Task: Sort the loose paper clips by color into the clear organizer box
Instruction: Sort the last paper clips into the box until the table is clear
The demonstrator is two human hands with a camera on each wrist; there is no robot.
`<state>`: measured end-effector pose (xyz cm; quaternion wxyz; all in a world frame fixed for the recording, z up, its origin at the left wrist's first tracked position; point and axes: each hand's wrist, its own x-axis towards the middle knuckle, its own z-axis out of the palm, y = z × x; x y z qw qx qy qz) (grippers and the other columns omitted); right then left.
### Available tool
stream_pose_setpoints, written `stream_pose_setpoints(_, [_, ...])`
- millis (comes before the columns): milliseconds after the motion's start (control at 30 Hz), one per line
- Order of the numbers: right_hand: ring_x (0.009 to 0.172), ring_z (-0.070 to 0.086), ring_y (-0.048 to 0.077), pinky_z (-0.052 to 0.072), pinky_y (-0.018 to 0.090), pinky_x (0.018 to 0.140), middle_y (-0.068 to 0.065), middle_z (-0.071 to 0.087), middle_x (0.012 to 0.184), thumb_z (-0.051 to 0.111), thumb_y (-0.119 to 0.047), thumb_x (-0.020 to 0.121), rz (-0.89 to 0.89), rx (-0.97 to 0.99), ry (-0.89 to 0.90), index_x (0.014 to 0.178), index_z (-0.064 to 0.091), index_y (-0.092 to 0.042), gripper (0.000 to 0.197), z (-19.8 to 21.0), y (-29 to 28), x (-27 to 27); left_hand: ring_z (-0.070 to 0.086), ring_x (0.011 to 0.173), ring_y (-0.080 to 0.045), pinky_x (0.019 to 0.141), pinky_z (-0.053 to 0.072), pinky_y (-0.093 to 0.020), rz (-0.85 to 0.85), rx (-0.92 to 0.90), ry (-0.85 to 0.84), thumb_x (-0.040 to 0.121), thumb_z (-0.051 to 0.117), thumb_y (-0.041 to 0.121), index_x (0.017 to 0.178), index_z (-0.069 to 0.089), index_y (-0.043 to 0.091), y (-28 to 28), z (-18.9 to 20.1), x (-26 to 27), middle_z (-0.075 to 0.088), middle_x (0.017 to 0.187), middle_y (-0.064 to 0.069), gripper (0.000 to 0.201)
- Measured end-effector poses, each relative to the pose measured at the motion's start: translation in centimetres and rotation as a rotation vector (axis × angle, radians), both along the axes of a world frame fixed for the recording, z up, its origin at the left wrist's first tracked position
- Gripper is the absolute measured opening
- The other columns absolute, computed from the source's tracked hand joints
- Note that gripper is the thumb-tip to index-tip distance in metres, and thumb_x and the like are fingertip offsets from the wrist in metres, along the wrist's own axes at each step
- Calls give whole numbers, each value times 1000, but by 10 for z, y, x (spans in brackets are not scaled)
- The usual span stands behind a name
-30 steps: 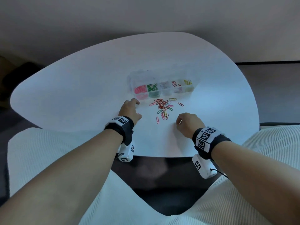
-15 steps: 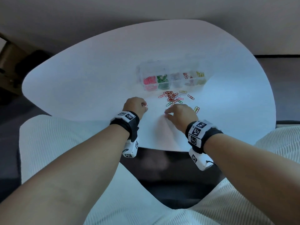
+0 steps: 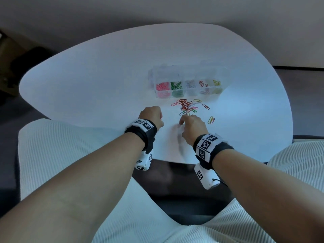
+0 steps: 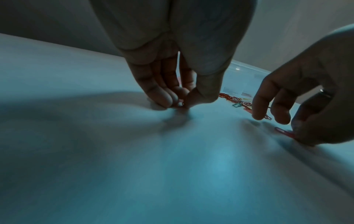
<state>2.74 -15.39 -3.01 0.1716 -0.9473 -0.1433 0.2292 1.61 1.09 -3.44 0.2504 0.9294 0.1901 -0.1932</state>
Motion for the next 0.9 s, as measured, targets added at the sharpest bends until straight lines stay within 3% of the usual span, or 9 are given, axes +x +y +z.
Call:
stream_pose_setpoints(100, [91, 57, 30, 43, 29, 73, 10, 55, 105, 52, 9, 79, -6, 21, 26, 106, 61, -14, 37, -4, -8, -7, 64, 94, -29, 74, 48, -27, -1, -5, 11, 78, 65, 10, 99, 67, 13, -1, 2, 0, 69, 105, -8, 21])
stream_pose_setpoints(167, [89, 57, 29, 41, 28, 70, 9, 55, 101, 52, 8, 78, 5, 37, 27, 103, 61, -14, 35, -4, -12, -8, 64, 90, -25, 70, 47, -25, 39, -57, -19, 77, 65, 12, 89, 68, 15, -2, 3, 0, 70, 100, -4, 13])
stream_pose_setpoints(333, [89, 56, 29, 46, 31, 74, 8, 56, 98, 54, 6, 76, 62, 64, 32, 100, 63, -11, 30, -7, -26, -6, 59, 75, -15, 64, 44, -23, 222, -284, -167, 75, 67, 14, 77, 65, 16, -7, 10, 6, 64, 81, 4, 3])
stream_pose_setpoints(500, [75, 61, 20, 52, 28, 66, 1, 64, 81, 56, -13, 79, -179, 128, 103, 85, 64, -19, 12, -6, -45, 2, 59, 69, -18, 73, 55, -33, 381, -495, -189, 79, 59, 8, 70, 58, 18, -10, 12, 18, 65, 71, 1, 13])
stream_pose_setpoints(567, [68, 58, 15, 46, 22, 58, -3, 63, 72, 56, -14, 81, -297, 187, 108, 78, 67, -18, 13, -4, -52, 8, 57, 69, -20, 76, 55, -37, 395, -517, -199, 84, 52, 6, 75, 57, 17, -12, 11, 22, 63, 71, 0, 15])
stream_pose_setpoints(633, [60, 55, 18, 43, 22, 57, 0, 62, 63, 51, -5, 78, -461, 314, 150, 66, 68, -14, 22, -3, -55, 14, 52, 72, -21, 68, 48, -31, 339, -456, -228, 91, 42, 9, 85, 58, 14, -16, 11, 25, 58, 77, 0, 17])
stream_pose_setpoints(733, [50, 46, 22, 40, 27, 52, 7, 50, 52, 35, 10, 71, -616, 561, 308, 56, 59, -7, 33, 4, -52, 18, 48, 65, -22, 63, 37, -28, 116, -278, -261, 97, 37, 16, 104, 57, 15, -20, 11, 25, 58, 83, -7, 22])
stream_pose_setpoints(833, [56, 41, 10, 30, 24, 53, -5, 47, 62, 29, 12, 69, -482, 505, 310, 62, 63, -13, 43, 8, -46, 19, 56, 101, -31, 84, 43, -33, -141, -119, -179, 99, 40, 20, 133, 49, 22, -19, 2, 21, 60, 117, -15, 36])
stream_pose_setpoints(900, [60, 47, 11, 31, 23, 53, -8, 52, 72, 31, 9, 75, -382, 446, 308, 77, 67, -18, 45, 9, -40, 18, 52, 114, -32, 92, 40, -33, -203, -54, -121, 99, 40, 19, 140, 46, 24, -16, -3, 19, 55, 123, -18, 42])
